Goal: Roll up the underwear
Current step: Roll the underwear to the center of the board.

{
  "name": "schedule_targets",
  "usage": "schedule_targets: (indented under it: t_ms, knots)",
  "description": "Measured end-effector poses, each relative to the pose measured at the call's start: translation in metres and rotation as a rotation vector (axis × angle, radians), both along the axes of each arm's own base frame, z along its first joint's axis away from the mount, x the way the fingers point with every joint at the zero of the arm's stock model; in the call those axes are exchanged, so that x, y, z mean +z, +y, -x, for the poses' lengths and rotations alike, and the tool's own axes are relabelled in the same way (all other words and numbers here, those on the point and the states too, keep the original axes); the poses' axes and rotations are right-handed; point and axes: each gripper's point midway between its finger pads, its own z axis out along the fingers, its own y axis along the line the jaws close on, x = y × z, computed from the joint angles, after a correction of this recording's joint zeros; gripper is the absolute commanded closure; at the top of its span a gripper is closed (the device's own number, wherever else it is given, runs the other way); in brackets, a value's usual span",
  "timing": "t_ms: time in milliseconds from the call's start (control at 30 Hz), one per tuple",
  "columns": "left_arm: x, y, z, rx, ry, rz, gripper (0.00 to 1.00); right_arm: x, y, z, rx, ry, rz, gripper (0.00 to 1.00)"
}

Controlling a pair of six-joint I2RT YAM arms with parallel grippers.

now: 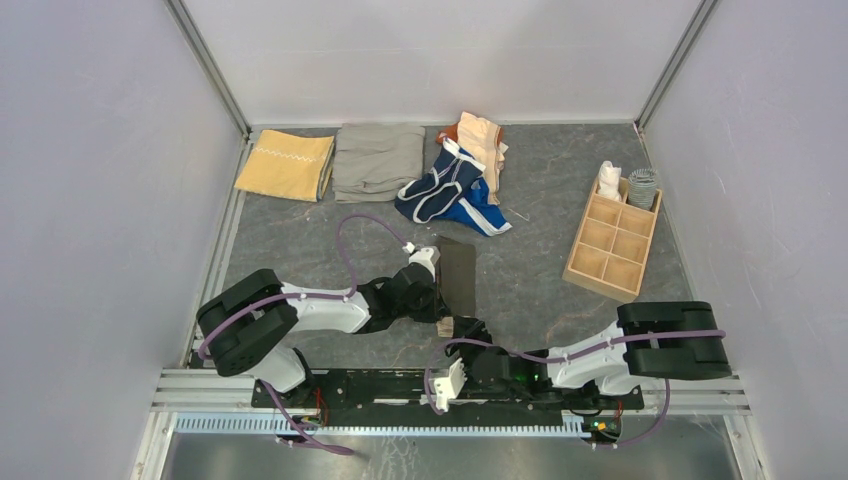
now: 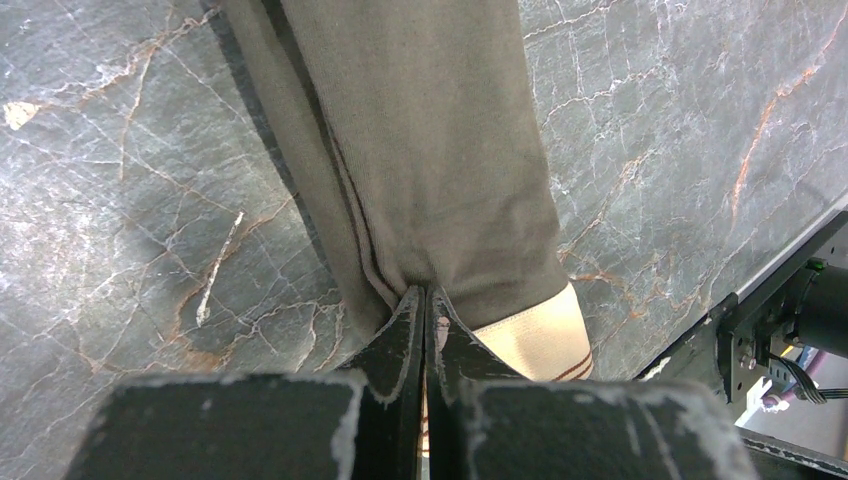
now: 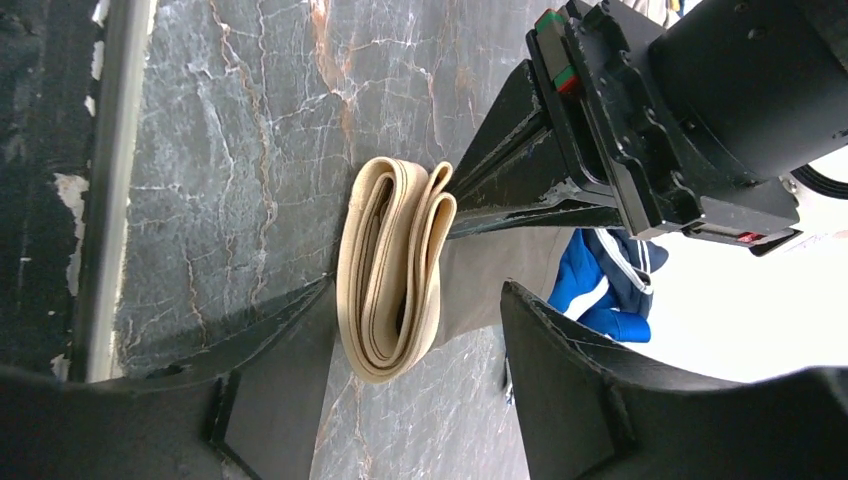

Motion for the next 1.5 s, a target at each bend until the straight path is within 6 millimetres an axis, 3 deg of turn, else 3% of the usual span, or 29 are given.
schedule_targets:
  t_ms: [100, 567, 767, 867, 1033, 1133, 1300, 1500]
  knots:
    - [0.000, -0.001, 0.000, 0.000, 0.000, 0.000, 0.98, -0.001, -0.001, -0.001, -0.006, -0.005, 0.006, 0.41]
    - [0.001, -0.002, 0.000, -0.005, -0.001, 0.011, 0.98, -0.015, -0.012, -0.005, -0.029, -0.014, 0.079, 0.99]
    - [0.005, 0.002, 0.003, -0.006, -0.005, 0.018, 0.98, -0.014, -0.014, -0.004, -0.036, 0.003, 0.071, 1.00]
    - [0.022, 0.009, 0.006, -0.002, -0.022, 0.041, 0.98, -0.015, -0.012, 0.002, -0.031, 0.056, 0.070, 1.00]
    - [0.091, 0.019, -0.009, 0.068, -0.142, 0.146, 0.94, -0.005, -0.003, 0.018, -0.011, 0.201, -0.010, 1.00]
    - [0.115, 0.028, -0.017, 0.119, -0.193, 0.168, 0.94, -0.001, 0.001, 0.028, 0.002, 0.278, -0.040, 1.00]
    - [0.110, 0.044, -0.016, 0.155, -0.192, 0.115, 0.95, -0.002, 0.007, 0.040, 0.009, 0.420, -0.048, 1.00]
    - [0.096, 0.059, -0.010, 0.171, -0.176, 0.072, 0.97, 0.005, 0.020, 0.040, -0.050, 0.612, -0.056, 0.99]
